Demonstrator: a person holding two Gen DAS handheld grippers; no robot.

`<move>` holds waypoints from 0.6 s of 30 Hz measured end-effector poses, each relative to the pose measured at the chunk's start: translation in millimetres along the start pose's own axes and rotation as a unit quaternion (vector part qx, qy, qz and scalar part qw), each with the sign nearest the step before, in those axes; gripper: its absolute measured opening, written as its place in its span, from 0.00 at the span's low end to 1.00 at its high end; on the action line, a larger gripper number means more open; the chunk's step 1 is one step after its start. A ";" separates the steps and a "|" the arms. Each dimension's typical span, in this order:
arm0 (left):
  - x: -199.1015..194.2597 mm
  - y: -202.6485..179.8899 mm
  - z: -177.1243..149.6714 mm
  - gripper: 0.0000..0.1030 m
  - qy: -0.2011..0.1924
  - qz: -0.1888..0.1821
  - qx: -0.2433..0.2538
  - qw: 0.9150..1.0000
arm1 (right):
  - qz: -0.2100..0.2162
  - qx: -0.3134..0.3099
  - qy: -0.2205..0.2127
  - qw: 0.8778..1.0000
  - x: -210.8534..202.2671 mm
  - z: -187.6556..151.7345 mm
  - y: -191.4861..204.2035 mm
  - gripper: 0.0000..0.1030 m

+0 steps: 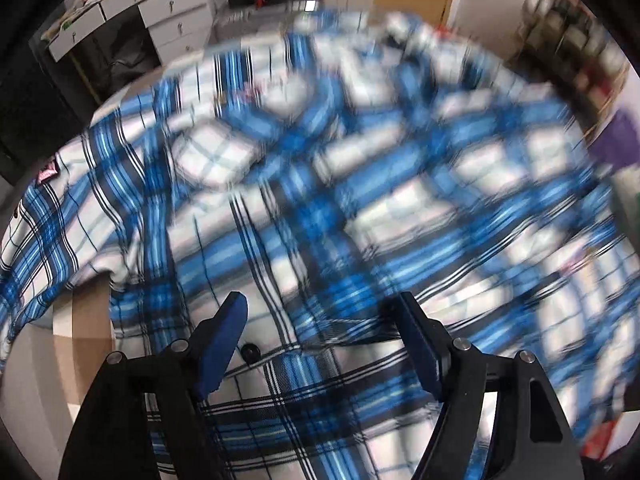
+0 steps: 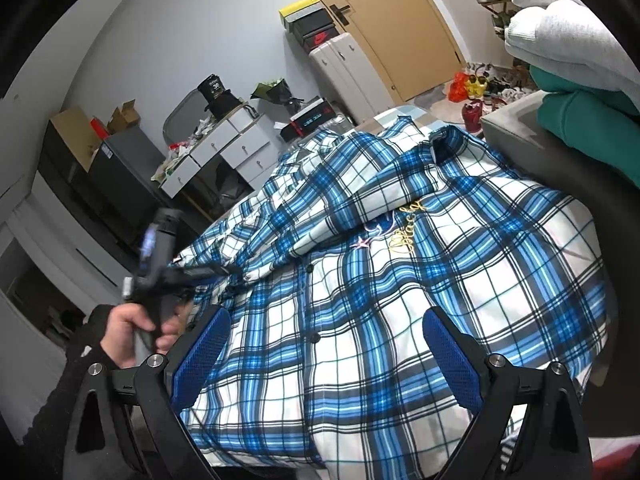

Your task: Fold large clothes

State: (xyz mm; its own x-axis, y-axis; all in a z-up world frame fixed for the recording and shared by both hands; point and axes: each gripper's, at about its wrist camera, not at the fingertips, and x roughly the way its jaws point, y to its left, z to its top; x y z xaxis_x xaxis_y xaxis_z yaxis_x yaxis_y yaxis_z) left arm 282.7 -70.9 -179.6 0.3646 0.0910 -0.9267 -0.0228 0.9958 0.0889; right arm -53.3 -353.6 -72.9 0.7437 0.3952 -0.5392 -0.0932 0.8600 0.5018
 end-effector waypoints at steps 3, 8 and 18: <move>1.3 5.5 -6.0 0.71 -0.015 0.025 -0.017 0.999 | -0.003 0.003 0.002 1.000 0.9 0.8 -2.7 0.95; -52.9 35.4 -39.4 0.70 -0.068 -0.040 -0.093 0.993 | -0.003 0.008 0.010 1.000 4.8 1.6 -4.6 0.95; -198.1 209.8 -177.0 0.70 -0.189 0.006 -0.255 0.948 | 0.004 0.003 0.024 1.000 12.6 -2.2 6.4 0.95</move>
State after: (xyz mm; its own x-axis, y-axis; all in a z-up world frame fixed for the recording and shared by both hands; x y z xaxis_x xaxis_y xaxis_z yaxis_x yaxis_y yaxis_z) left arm 40.9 121.9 -42.0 0.6670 0.1887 -0.7208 -0.4411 0.8796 -0.1779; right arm -46.0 -342.5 -78.0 0.7110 0.4173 -0.5660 -0.0947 0.8544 0.5110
